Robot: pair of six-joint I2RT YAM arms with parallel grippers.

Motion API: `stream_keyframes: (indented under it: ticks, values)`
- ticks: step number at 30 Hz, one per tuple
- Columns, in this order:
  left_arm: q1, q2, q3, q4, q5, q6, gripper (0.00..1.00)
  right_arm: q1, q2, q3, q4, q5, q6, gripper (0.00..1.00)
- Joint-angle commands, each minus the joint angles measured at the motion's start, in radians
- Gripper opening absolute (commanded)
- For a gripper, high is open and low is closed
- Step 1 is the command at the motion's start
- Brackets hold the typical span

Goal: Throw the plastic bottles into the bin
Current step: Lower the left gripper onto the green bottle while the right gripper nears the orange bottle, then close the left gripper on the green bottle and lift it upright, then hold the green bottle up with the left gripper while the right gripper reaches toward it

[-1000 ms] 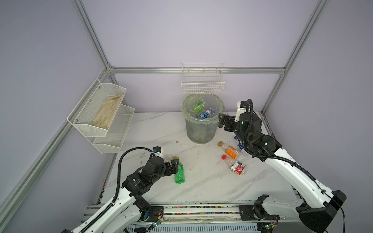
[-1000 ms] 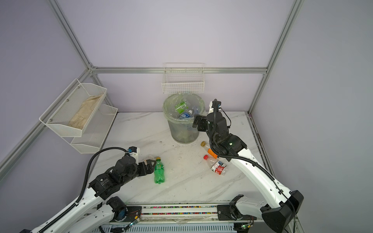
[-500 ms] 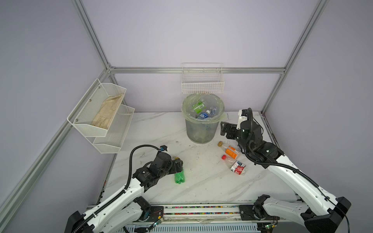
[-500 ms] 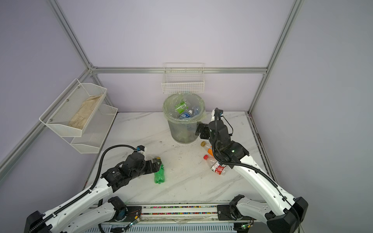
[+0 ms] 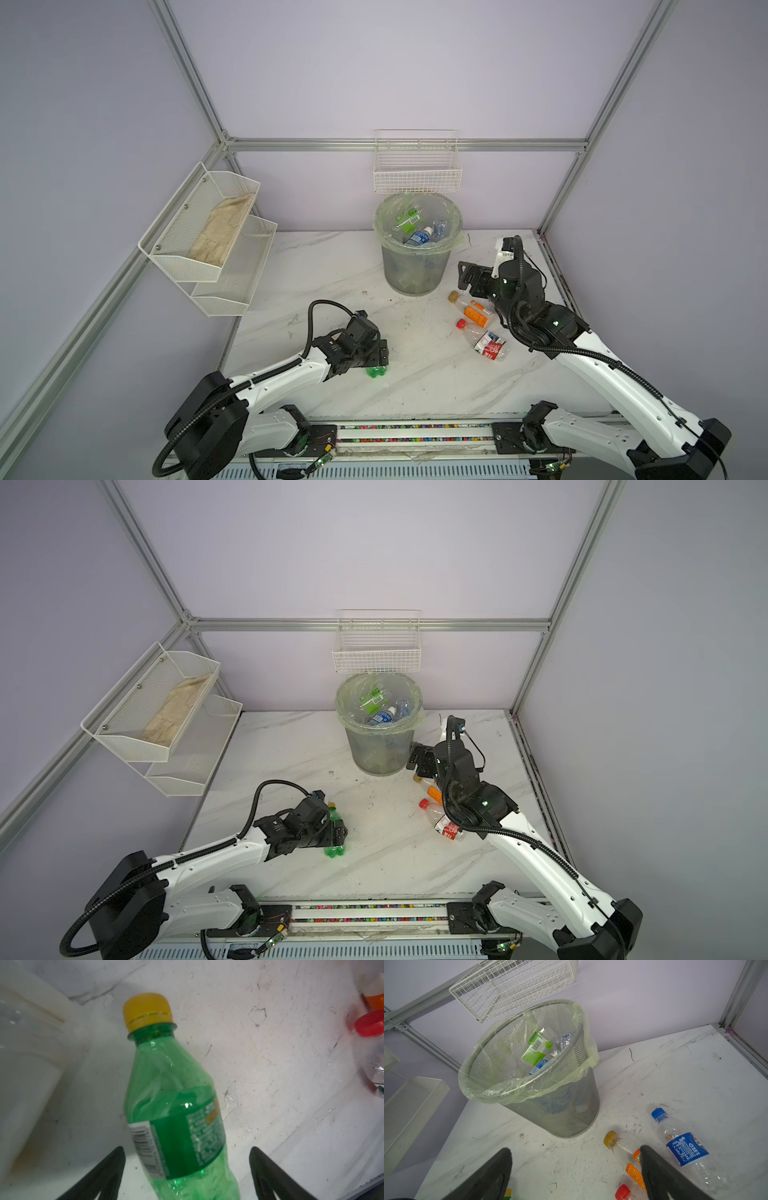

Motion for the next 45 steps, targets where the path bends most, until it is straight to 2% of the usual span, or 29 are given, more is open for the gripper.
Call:
stream_keyframes:
  ticks: [1, 4, 5, 8, 10, 13, 15, 21, 31, 45]
  values:
    - [-0.014, 0.044, 0.031, 0.032, 0.012, -0.019, 0.88, -0.001, -0.029, -0.012, -0.021, 0.007, 0.021, 0.97]
    - [-0.026, 0.077, 0.041, 0.032, 0.007, -0.022, 0.84, -0.001, -0.041, -0.021, -0.027, 0.010, 0.023, 0.97]
    - [-0.030, 0.084, 0.043, 0.034, 0.003, -0.022, 0.79, -0.001, -0.045, -0.025, -0.028, 0.010, 0.023, 0.97]
    - [-0.038, 0.086, 0.055, 0.034, 0.000, -0.019, 0.51, -0.001, -0.055, -0.030, -0.031, 0.012, 0.025, 0.97]
    - [-0.043, 0.075, 0.062, 0.033, -0.005, -0.016, 0.37, -0.001, -0.059, -0.032, -0.033, 0.013, 0.026, 0.97]
    - [-0.048, 0.044, 0.064, 0.032, -0.015, -0.012, 0.25, -0.001, -0.067, -0.034, -0.036, 0.013, 0.029, 0.97]
    - [-0.049, 0.016, 0.064, 0.030, -0.025, -0.012, 0.20, -0.001, -0.070, -0.037, -0.036, 0.010, 0.032, 0.97]
    - [-0.066, -0.117, 0.057, 0.034, -0.061, 0.016, 0.10, -0.001, -0.077, -0.061, -0.033, -0.015, 0.038, 0.97]
    - [-0.074, -0.334, 0.026, 0.032, -0.138, 0.033, 0.02, -0.001, -0.062, -0.091, -0.017, -0.090, 0.041, 0.97]
    - [-0.074, -0.525, 0.000, 0.034, -0.184, 0.064, 0.00, -0.001, -0.026, -0.147, 0.036, -0.198, 0.079, 0.97]
